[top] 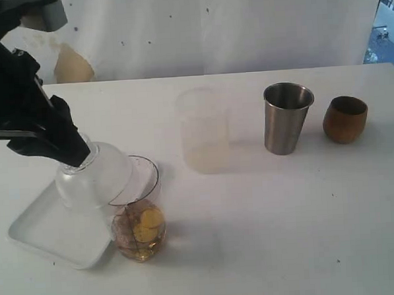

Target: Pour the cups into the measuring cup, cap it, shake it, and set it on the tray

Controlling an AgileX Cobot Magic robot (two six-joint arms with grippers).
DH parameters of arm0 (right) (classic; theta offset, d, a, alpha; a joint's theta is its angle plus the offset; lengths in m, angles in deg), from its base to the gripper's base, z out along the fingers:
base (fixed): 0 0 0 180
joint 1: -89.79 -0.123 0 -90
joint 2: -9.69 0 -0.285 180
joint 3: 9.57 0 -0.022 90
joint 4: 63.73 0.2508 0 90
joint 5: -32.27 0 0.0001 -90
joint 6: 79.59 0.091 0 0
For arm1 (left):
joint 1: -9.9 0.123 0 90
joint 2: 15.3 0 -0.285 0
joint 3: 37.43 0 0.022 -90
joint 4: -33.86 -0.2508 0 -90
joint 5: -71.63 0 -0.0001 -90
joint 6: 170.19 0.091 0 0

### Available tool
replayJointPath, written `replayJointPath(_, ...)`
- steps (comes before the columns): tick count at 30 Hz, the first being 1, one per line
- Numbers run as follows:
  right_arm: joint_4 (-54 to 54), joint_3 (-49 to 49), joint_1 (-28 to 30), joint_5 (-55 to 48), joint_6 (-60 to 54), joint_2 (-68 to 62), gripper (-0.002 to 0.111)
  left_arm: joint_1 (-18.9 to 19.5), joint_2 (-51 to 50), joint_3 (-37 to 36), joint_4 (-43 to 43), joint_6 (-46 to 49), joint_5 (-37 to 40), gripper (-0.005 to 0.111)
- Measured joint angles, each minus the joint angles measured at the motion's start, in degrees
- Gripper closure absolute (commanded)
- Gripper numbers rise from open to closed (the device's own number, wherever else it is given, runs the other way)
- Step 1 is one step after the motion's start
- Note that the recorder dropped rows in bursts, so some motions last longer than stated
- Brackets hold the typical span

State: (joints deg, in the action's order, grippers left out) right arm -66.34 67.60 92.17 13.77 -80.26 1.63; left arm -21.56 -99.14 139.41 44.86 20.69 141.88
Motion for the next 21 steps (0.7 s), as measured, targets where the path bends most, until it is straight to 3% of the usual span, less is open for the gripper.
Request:
replayJointPath(7,0.0,0.0,0.0,0.0,0.0,0.0,0.108,0.0,-1.8,0.7,-0.5,3.2,-1.7,0.107)
replayJointPath(16,0.0,0.0,0.0,0.0,0.0,0.0,0.108,0.0,-0.9,10.4,-6.6,3.5,-0.4,0.107)
replayJointPath(21,0.0,0.0,0.0,0.0,0.0,0.0,0.108,0.1,-0.6,11.3,-22.4,-5.1,-0.3,0.107)
